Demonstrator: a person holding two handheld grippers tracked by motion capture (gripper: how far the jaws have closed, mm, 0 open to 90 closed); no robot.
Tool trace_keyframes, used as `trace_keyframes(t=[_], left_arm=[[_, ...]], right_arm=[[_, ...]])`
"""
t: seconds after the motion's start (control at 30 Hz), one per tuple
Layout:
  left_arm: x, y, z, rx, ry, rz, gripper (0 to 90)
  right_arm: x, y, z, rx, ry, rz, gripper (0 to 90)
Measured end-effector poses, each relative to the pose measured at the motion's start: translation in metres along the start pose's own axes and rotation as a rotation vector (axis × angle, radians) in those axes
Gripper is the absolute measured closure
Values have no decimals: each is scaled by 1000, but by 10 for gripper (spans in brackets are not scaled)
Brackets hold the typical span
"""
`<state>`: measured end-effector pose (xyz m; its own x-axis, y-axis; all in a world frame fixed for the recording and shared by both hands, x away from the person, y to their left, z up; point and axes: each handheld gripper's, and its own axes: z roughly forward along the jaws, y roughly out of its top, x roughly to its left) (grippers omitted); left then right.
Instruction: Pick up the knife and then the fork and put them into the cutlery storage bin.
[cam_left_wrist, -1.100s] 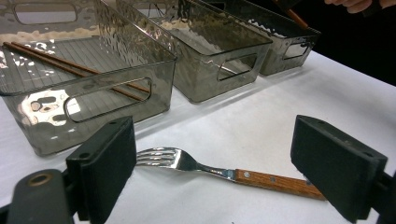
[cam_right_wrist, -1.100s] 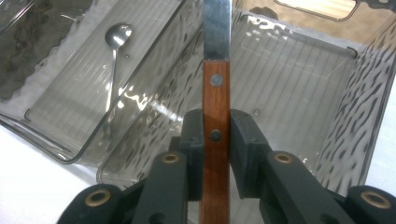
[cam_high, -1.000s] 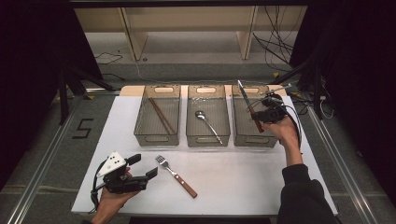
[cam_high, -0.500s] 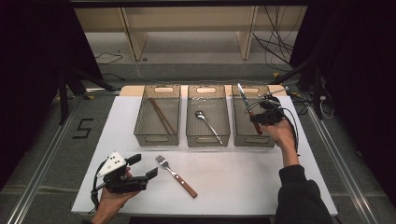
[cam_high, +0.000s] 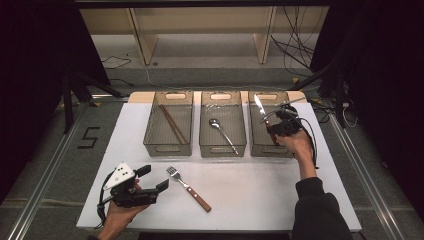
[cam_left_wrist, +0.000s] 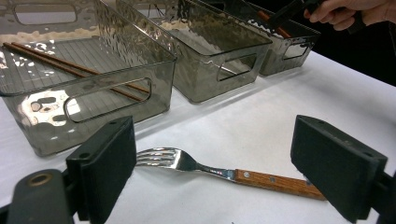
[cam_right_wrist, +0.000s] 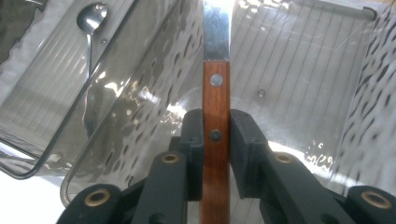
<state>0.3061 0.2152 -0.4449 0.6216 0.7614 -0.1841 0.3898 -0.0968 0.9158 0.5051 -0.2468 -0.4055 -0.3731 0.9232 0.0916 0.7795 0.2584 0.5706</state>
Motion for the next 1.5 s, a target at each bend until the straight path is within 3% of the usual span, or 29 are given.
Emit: trace_keyframes(t=[0.33,0.5,0.6,0.9,1.2,1.5], left_arm=[[0,0,0,0,0,-2,138],[0,0,0,0,0,-4,138],[0,0,0,1,0,-2,138],[0,0,0,1,0,-3,138],[0,0,0,0,1,-4,138],[0,0,0,-1,2,-3,138]], right_arm=[[1,0,5,21,-8,15,767],[1,-1,7,28,12,25,750],[0,0,6,13,63,43,634],[4,2,-4,-32,101,10,537],[23,1,-22,-94,125,-43,398],[52,-3,-38,-139,136,-109,308]])
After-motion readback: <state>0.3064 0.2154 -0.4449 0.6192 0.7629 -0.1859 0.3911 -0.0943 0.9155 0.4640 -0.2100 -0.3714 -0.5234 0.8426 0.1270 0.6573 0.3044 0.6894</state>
